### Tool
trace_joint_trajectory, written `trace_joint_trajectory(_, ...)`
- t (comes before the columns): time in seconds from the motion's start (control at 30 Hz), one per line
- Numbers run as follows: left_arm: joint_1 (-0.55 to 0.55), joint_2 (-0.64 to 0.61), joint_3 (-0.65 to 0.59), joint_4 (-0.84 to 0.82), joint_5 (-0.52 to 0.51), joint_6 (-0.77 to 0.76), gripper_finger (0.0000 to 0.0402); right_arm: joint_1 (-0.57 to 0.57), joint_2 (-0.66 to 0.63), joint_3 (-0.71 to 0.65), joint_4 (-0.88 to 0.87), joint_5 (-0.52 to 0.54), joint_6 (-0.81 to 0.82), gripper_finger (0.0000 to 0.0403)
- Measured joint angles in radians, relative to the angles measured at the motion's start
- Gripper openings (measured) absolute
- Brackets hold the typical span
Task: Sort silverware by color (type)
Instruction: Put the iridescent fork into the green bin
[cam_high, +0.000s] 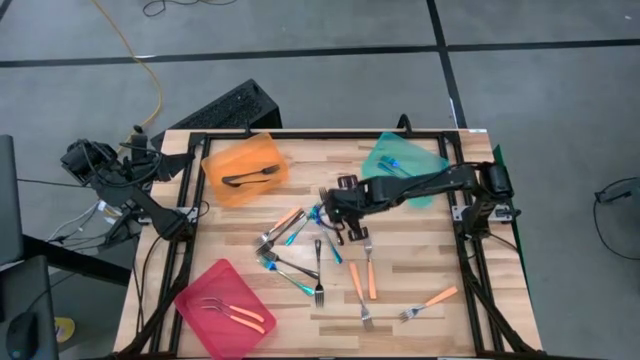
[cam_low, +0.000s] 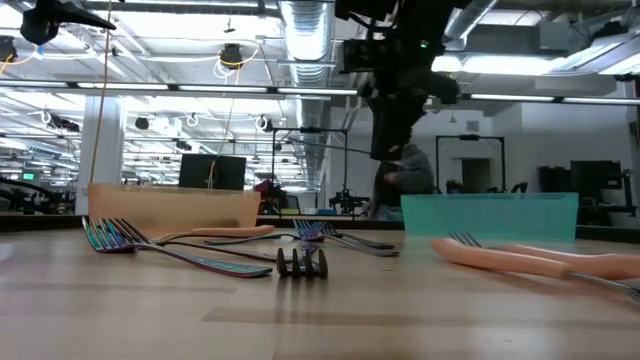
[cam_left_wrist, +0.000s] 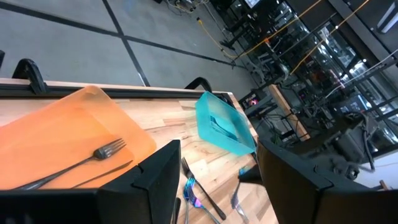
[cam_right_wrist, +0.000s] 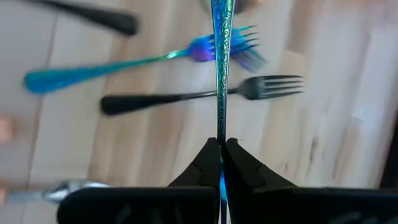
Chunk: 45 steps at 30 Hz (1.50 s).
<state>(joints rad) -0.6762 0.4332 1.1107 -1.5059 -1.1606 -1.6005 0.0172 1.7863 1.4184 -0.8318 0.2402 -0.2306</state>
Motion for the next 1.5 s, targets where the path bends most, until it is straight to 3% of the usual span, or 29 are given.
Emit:
trace_joint_trajectory(0.37, 0.000, 0.000, 0.000, -0.008, -0.003, 0.001, 0.0197, -0.215, 0.000, 0.125, -0.140, -0.016, 0.240, 0.0027)
trace_joint_trajectory(0.6, 0.000, 0.000, 0.000, -0.008, -0.003, 0.022, 0.0197, -0.366, -0.024, 0.176, -0.264, -0.134, 0.219, 0.0027)
trace_joint_trajectory(0.93, 0.000, 0.000, 0.000, -0.007, -0.018, 0.027, 0.0197, -0.587, -0.241, 0.171, -0.367, -0.163, 0.177, 0.0027)
trace_joint_trajectory(1.17, 0.000, 0.000, 0.000, -0.007, -0.031, 0.027, 0.0197, -0.722, -0.447, 0.037, -0.371, -0.163, 0.211, 0.0027)
trace_joint_trajectory(1.5, 0.000, 0.000, 0.000, -0.007, -0.031, 0.027, 0.0197, -0.764, -0.686, -0.370, -0.193, -0.163, 0.377, 0.0027)
